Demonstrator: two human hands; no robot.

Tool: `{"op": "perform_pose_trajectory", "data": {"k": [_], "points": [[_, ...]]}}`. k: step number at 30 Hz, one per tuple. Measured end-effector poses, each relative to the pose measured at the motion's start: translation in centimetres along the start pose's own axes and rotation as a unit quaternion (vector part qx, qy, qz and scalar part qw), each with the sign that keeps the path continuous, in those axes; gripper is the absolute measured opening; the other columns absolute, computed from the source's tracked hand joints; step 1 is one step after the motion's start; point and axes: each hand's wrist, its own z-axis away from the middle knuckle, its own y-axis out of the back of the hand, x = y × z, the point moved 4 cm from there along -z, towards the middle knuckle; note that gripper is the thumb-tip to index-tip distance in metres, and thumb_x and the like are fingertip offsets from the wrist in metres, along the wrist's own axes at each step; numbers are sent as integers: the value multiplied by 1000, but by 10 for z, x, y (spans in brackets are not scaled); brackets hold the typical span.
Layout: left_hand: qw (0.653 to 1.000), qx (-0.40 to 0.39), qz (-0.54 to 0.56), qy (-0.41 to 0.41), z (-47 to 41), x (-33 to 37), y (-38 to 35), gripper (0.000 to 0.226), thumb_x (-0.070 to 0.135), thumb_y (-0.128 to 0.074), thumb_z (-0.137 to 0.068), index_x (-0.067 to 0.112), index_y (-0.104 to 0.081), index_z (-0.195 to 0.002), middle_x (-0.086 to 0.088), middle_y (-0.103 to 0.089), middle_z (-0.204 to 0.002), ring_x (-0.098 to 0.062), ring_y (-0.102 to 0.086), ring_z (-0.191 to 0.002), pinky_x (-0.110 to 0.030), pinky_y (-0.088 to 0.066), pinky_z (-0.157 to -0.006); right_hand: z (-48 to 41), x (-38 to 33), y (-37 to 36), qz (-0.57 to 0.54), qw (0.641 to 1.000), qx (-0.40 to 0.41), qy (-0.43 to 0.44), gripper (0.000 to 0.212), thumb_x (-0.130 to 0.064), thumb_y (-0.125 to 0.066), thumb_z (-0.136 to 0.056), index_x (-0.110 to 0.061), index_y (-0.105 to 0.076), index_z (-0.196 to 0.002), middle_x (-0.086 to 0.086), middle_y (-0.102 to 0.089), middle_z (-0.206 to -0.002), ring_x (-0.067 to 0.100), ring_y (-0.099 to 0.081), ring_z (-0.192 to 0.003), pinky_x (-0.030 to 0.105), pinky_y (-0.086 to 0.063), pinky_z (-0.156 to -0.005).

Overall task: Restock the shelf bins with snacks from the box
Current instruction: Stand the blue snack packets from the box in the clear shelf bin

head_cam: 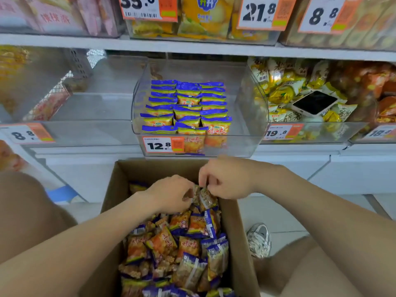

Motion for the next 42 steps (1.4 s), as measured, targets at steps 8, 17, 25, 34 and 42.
{"op": "perform_pose_trajectory", "data": {"k": [8, 17, 25, 34, 42], "points": [[990, -126, -4, -66, -34, 6, -117, 72, 9, -58, -100, 31, -29, -161, -4, -31, -163, -31, -53, -134, -47, -53, -103, -19, 26, -49, 106, 983, -133, -75, 27, -20, -52, -98, -13, -58, -72, 7, -57, -71, 26, -50, -66, 39, -42, -60], [999, 26, 31, -20, -51, 9, -107, 16, 21, -62, -103, 23, -66, -118, 0, -68, -114, -22, -66, -103, -38, -55, -83, -21, 52, -32, 113, 984, -106, -88, 35, -18, -51, -93, -8, -71, -120, 16, -71, -118, 37, -67, -108, 53, -59, -93], [908, 140, 371, 134, -14, 26, 0, 16, 28, -54, -108, 17, -61, -98, -4, -71, -102, -18, -76, -82, -44, -65, -72, 5, 48, 4, 75, 995, -34, -56, 81, -34, -89, -80, -22, -42, -146, -4, -53, -116, 21, -51, -109, 37, -49, -87], [693, 186, 678, 160, 42, 36, 96, 19, 22, -58, -107, 10, -69, -115, -20, -78, -98, -21, -78, -73, -27, -60, -56, 24, 15, 46, -111, 957, 243, 111, 59, -19, -85, -76, -32, -59, -127, -8, -56, -123, 14, -58, -108, 34, -54, -86], [807, 291, 510, 56, 50, 48, 137, 10, 25, -65, -102, 32, -72, -106, 10, -76, -97, -12, -76, -88, -33, -64, -73, 22, 35, 67, -330, 882, 334, 34, 19, -19, -65, -104, -19, -59, -122, -3, -72, -98, 7, -72, -73, 23, -55, -63]]}}
